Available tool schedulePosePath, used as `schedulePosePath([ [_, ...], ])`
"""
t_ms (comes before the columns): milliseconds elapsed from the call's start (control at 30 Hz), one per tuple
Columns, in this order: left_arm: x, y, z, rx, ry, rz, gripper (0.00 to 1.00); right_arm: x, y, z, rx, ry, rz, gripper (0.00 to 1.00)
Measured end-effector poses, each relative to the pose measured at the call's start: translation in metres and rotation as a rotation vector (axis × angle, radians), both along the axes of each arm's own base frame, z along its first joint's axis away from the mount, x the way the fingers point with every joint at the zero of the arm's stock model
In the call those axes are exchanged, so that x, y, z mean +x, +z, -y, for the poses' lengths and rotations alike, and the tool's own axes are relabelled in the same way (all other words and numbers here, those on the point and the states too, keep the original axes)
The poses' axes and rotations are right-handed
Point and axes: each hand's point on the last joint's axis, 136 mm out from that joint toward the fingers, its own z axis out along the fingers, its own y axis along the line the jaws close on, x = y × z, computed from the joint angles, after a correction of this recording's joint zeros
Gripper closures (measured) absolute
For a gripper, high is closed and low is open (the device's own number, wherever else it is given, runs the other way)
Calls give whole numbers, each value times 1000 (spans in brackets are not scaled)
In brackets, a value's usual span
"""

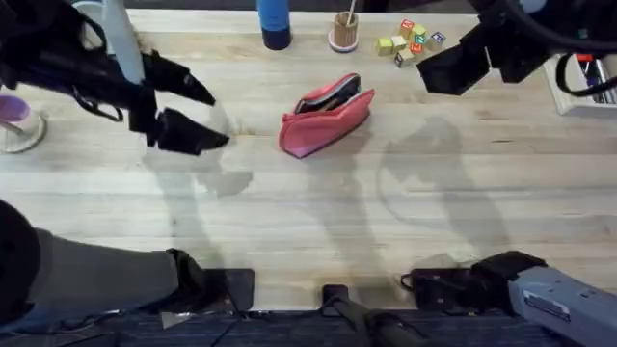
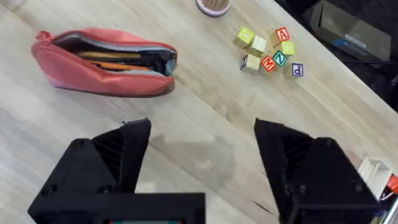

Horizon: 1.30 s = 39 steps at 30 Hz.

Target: Unzip the bag, pick up the pens from the table one at a time and place them inside, then zip the bag closed.

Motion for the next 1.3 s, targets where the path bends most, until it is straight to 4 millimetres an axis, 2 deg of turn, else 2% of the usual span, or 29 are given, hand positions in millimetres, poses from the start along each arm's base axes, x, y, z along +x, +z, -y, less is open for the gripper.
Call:
schedulePosePath([
  [200,-6,-9,6,-23,-68,56,6,1,0,0,1,0,3,4],
  [533,21,-21,3,-4,-110,277,6,16,-5,-8,2,11,5,3],
  [767,36,-25,1,-12,-114,337,4,13,-2,-28,8,70,24,4],
  [1133,33,-27,3,-35,-111,311,6,4,10,-73,36,196,81,5],
  [1300,33,-27,3,-35,-111,310,4,4,12,-83,84,184,76,6],
])
